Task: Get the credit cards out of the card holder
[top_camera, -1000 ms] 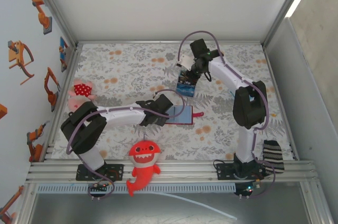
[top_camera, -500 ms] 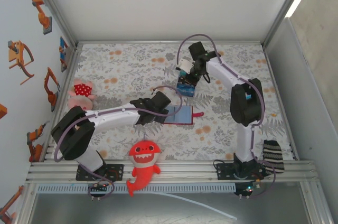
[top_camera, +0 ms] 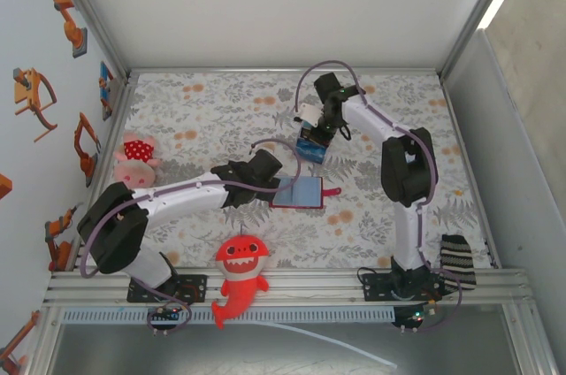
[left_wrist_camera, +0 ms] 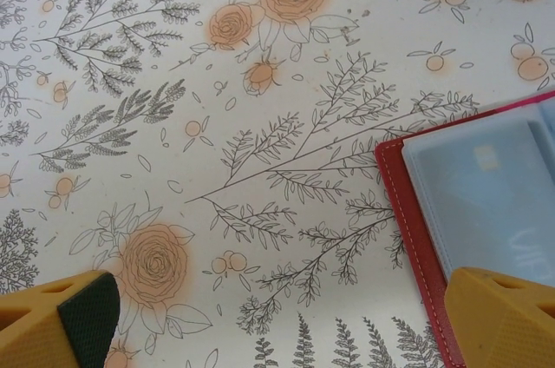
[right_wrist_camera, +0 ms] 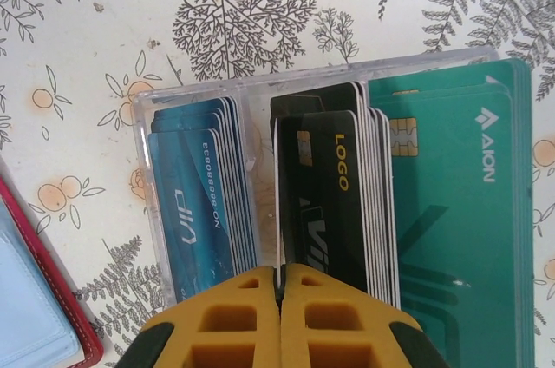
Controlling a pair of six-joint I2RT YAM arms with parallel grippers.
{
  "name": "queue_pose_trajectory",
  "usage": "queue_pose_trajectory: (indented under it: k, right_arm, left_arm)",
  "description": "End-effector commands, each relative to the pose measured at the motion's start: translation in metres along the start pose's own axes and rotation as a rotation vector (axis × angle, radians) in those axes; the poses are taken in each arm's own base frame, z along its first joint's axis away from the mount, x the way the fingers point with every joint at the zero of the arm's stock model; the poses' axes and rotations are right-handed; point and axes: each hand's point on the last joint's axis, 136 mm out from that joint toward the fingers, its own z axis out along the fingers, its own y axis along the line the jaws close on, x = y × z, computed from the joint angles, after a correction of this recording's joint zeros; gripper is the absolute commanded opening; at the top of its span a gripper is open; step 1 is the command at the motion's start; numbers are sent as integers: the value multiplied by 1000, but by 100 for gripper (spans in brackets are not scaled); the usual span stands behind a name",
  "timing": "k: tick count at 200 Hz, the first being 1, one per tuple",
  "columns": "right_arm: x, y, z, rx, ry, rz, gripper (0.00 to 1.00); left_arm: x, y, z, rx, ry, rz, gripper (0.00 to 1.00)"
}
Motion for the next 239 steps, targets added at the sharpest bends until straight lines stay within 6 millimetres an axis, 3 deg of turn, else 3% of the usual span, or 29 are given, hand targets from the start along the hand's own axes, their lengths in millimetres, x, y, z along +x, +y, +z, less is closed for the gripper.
queue_pose_trajectory:
  k: [1,15,32,76,107,127,168,208,239]
  right_arm:
    - [5,4,-1,-38,25,34,0]
    - [5,2,0,-31,30,42,0]
    - [4,0,-2,-20,29,50,10]
    - [-11,-10,-24,34,-23,73,20]
    - [-18,-24,-40,125,-54,95,21]
    - [-12,-42,-44,226,-23,122,20]
    - [-2,-59,-49,333,23,185,20]
    - [-3,-52,-68,346,-38,323,21]
    - [-1,-33,-80,343,-89,476,27]
  left_arm:
    - [-11,10,-8,-13,-34,-56,97]
    - [-13,10,-9,-10,-40,-64,97]
    - [-14,12,-10,-9,-44,-73,97]
    - [-19,16,-13,-8,-70,-121,97]
    - [-25,21,-17,-6,-97,-151,97]
    - [-28,24,-19,-11,-111,-160,97]
    - [-32,31,-21,-21,-127,-191,97]
    - [-36,40,-24,-34,-153,-249,97]
    - [-34,59,-27,-77,-183,-349,97]
